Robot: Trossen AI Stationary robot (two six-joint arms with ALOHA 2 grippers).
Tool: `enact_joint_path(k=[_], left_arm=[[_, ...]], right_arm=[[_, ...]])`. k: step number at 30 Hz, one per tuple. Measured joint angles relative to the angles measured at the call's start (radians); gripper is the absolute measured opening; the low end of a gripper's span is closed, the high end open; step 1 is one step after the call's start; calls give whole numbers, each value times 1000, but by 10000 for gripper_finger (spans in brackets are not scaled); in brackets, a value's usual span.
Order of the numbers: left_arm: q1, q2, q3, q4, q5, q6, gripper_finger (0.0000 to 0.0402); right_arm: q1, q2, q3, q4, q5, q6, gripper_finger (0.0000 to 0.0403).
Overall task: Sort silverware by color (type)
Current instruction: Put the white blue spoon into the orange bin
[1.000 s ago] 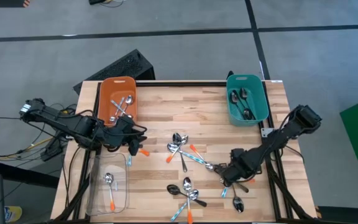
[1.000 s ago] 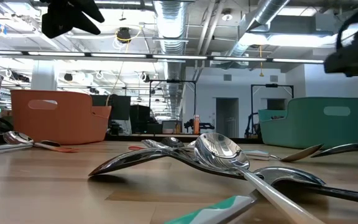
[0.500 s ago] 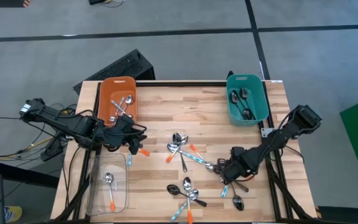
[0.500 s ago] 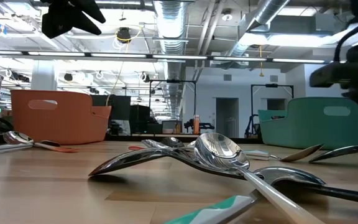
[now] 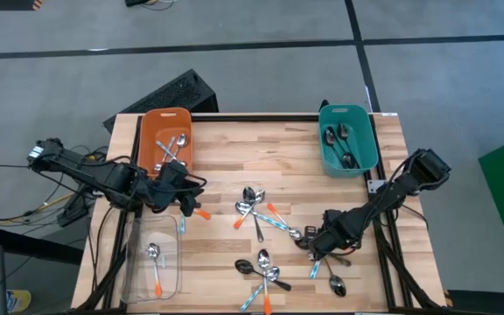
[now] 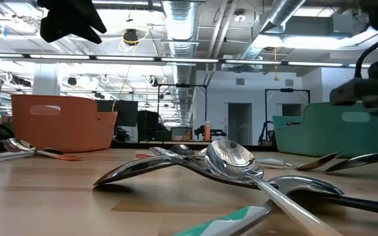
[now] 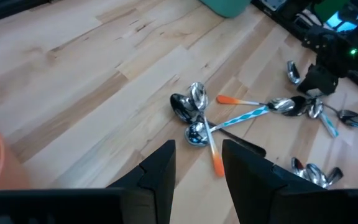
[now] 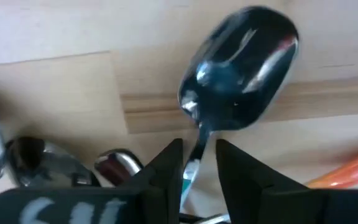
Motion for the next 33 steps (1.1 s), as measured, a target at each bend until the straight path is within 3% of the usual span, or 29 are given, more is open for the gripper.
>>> enact_joint_path(k=[9,15,19,28,33], left_arm=[[28,0,0,-30,-9,2,118],[46,0,0,-29,5,42,118],[47,0,0,-23,13,51,118],[47,0,0,85,14,194,118],[66,1,0,245,43,409,118]], right_arm=[[-10,-3,0,-37,24,-58,75],[-10,-22,-2,-76,97,-70,25],[-12,-21,33,-129,177,-81,18],[-40,-22,168,-437,511,-248,21],[-81,-39,250,-494,774,-504,23]])
